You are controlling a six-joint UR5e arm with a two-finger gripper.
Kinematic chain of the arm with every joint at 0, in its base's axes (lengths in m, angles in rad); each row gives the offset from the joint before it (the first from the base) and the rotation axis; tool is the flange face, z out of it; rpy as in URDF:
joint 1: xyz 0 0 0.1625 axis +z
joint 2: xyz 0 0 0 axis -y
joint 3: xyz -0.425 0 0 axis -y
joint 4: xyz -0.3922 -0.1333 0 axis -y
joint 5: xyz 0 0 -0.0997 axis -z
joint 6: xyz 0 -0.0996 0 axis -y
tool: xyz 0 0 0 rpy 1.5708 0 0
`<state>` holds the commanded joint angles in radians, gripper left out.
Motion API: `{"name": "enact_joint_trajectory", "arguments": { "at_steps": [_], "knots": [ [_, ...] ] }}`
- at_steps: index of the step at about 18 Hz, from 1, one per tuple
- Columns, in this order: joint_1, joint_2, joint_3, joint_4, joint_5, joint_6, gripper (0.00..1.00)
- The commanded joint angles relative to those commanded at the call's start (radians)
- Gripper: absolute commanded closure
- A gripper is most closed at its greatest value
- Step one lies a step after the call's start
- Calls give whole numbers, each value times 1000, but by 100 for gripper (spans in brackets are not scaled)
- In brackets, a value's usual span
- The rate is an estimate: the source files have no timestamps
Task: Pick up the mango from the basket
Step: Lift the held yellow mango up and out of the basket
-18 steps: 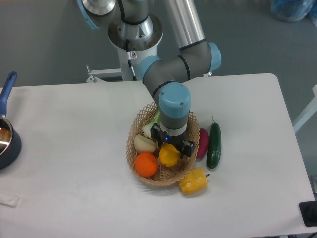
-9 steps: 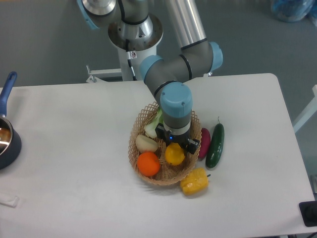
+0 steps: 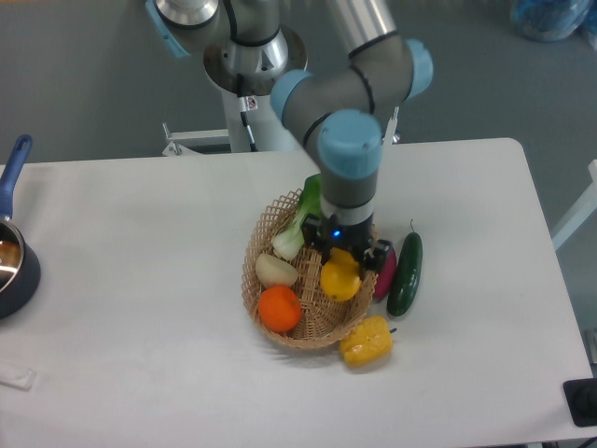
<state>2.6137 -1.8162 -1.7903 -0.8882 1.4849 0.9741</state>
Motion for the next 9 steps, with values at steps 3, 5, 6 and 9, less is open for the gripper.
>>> {"name": "enact_joint_trajectory", "arguments": {
  "at_steps": [3, 5, 6, 9],
  "knots": [
    [75, -5, 51, 2, 11, 52, 66],
    [115, -15, 87, 0, 24, 124, 65],
    [138, -23, 103, -2, 41, 132, 65],
    [164, -54, 132, -2, 52, 137, 63]
  ]
}}
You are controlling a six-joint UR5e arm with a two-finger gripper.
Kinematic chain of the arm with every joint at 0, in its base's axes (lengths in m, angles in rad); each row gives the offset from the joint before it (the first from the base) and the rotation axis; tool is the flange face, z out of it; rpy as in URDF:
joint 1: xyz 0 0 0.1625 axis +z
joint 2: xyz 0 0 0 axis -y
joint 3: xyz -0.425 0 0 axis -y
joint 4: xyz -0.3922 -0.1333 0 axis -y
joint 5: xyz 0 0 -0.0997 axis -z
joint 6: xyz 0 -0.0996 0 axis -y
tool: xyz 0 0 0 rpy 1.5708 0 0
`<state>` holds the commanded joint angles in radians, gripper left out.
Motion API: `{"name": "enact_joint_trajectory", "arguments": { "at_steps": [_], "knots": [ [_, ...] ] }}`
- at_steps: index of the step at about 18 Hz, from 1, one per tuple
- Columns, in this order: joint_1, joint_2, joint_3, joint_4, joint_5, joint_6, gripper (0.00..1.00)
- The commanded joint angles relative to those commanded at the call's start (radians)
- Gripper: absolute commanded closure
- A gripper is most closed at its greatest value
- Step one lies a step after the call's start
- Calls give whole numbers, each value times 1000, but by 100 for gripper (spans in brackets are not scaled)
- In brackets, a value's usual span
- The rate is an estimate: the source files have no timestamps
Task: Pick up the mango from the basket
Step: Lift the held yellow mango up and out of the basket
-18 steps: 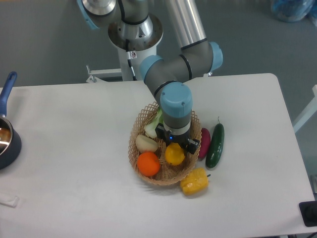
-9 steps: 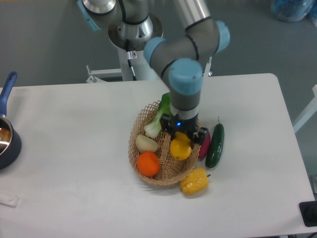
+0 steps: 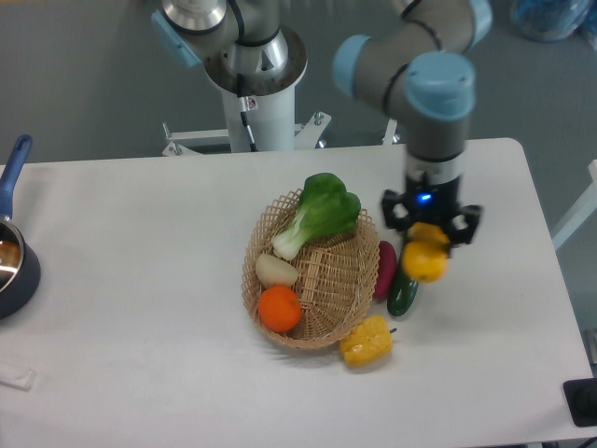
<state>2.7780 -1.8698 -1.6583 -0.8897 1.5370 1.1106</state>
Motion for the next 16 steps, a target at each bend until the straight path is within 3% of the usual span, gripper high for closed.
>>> {"name": "enact_joint_trajectory", "arguments": {
  "at_steps": [3, 8, 16],
  "knots": [
    [2, -17, 34, -3, 0, 5, 63],
    [18, -37, 123, -133, -2, 24, 63],
    [49, -31, 92, -133, 2, 124, 64]
  ]
}}
